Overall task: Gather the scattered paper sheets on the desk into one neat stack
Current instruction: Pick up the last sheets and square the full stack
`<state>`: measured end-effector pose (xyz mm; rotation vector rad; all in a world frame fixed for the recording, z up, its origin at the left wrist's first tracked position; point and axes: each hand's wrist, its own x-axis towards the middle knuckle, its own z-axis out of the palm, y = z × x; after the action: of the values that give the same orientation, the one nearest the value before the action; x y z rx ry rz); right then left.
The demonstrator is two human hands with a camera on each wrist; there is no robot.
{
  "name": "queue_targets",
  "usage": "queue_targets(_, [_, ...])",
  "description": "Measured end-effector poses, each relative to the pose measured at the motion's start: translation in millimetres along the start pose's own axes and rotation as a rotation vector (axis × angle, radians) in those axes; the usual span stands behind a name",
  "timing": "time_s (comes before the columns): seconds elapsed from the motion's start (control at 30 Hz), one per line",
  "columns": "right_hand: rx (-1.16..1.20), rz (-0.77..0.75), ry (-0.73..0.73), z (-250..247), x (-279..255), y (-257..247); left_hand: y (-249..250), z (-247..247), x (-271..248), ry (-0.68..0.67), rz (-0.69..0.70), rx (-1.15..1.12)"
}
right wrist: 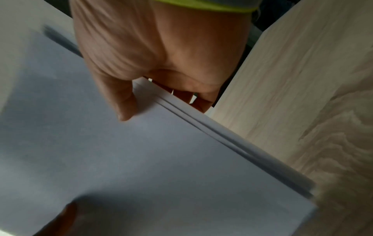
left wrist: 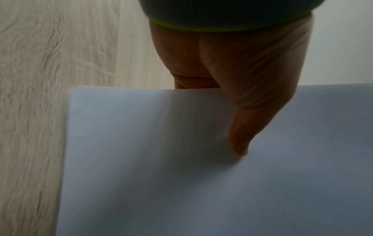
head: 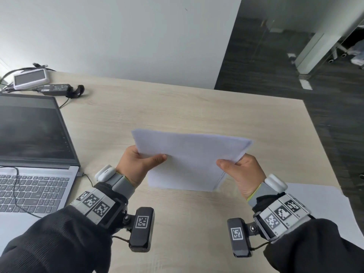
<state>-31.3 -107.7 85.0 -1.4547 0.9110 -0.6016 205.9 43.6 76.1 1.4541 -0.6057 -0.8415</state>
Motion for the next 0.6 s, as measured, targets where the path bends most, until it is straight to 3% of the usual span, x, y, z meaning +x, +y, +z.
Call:
queue_targets(0.13, [-0.035,0.088,-0.063,-1,-1,7,-6,-3,-3,-0.095,-0.074,-0.003])
queue_targets(0.23, [-0.148,0.21,-0.125,3,-2,18,-17,2,-6,-0.125,-0.187,0.241])
queue_targets(0.3, [-0.186,0.239,-0.12,6,-4,23,-22,12,-9,-0.054,-0.202,0.382])
queue_targets(0.37, [-0.206,0.238,-0.063,4,-8,21,-22,22,-10,0.015,-0.174,0.355])
queue_targets(0.47, [-0.17,0.2,0.012,-13,-18,21,-16,42,-10,-0.005,-0.187,0.254])
queue_targets(0.6, [-0.067,0.181,0.215,-55,-32,38,-20,96,-14,-0.038,-0.374,0.117])
